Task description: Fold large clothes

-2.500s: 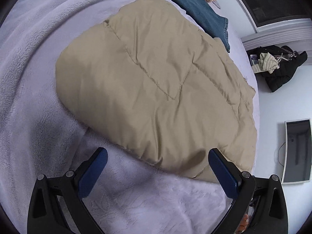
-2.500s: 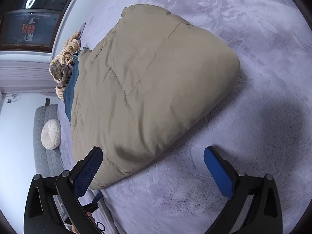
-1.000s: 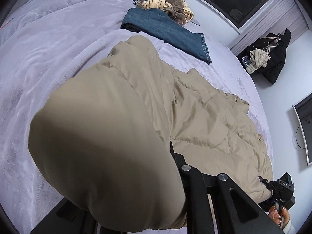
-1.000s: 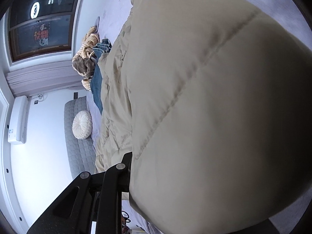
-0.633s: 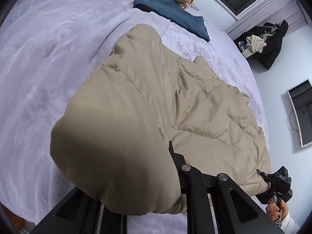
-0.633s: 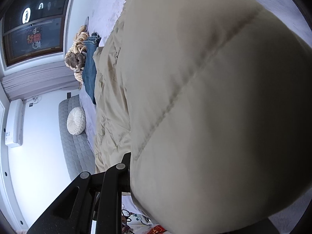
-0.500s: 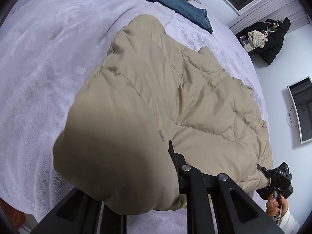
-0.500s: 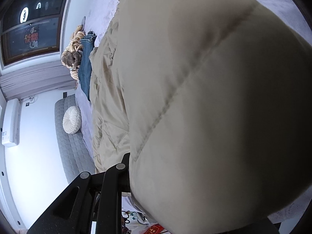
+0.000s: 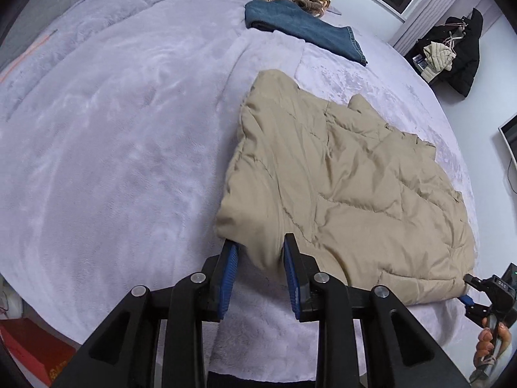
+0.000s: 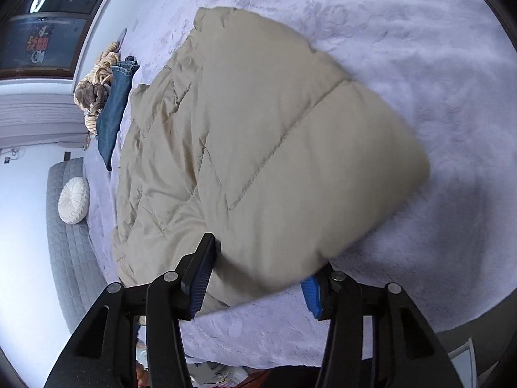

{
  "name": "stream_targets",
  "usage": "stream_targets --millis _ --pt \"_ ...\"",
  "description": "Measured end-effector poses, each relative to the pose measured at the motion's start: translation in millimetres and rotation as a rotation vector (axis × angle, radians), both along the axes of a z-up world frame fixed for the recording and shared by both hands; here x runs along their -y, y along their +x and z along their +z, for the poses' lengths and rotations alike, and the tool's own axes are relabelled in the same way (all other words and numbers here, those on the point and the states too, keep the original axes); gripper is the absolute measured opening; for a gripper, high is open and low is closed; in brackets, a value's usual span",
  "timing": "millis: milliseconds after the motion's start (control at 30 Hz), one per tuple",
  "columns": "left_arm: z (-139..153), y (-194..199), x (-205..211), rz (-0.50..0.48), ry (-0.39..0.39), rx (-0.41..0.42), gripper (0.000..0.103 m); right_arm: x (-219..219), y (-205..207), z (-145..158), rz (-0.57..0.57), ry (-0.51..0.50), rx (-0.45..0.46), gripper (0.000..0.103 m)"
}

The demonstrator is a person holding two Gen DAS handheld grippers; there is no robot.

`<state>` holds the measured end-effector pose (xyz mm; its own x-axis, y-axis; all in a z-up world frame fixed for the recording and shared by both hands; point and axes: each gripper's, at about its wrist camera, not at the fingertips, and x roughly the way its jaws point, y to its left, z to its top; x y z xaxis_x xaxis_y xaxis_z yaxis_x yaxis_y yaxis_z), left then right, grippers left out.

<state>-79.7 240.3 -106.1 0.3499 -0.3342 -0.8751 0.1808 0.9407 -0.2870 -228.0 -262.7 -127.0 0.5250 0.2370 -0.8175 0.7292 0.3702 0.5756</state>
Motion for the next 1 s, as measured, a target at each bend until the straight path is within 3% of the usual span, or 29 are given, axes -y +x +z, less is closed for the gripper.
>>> stream_targets --millis 33,100,167,233,300,367,467,600,667,800,833,867,900,1000 --pt "8 -1 -3 0.009 0.022 0.034 0.03 -1 -3 8 0.008 -0.039 -0.008 0.052" --pt "18 1 -7 0.013 0.033 0.078 0.03 -4 -5 25 0.029 -0.116 -0.017 0.032" --pt "20 7 -2 -0.008 0.018 0.06 0.03 -6 -10 39 0.052 -0.192 -0.024 0.03" --pt "8 18 15 -0.053 0.029 0.014 0.03 -12 -6 56 0.079 -0.25 -0.005 0.029" --pt "-13 27 36 -0.085 0.097 0.0 0.03 -5 1 59 0.11 -0.262 -0.005 0.029" --pt "-35 34 48 -0.081 0.164 -0.044 0.03 -2 11 54 0.139 -0.248 -0.031 0.03" --pt "-58 42 51 -0.057 0.185 -0.102 0.03 1 22 38 0.19 -0.243 -0.123 0.03" --pt "-46 43 62 -0.063 0.268 -0.11 0.03 15 18 20 0.217 -0.187 -0.16 0.03" --pt "-33 40 67 -0.072 0.266 -0.123 0.03 17 20 22 0.225 -0.168 -0.165 0.031" --pt "-8 27 78 -0.09 0.235 -0.135 0.03 11 30 37 0.296 -0.147 -0.147 0.048" --pt "-3 23 82 -0.09 0.235 -0.131 0.039 8 34 41 0.317 -0.145 -0.141 0.049" --pt "3 19 86 -0.087 0.23 -0.129 0.057 6 32 44 0.336 -0.147 -0.136 0.049" --pt "8 18 87 -0.071 0.225 -0.123 0.099 3 35 47 0.358 -0.148 -0.133 0.049" --pt "26 10 95 -0.042 0.203 -0.093 0.103 -4 46 51 0.394 -0.136 -0.13 0.049"
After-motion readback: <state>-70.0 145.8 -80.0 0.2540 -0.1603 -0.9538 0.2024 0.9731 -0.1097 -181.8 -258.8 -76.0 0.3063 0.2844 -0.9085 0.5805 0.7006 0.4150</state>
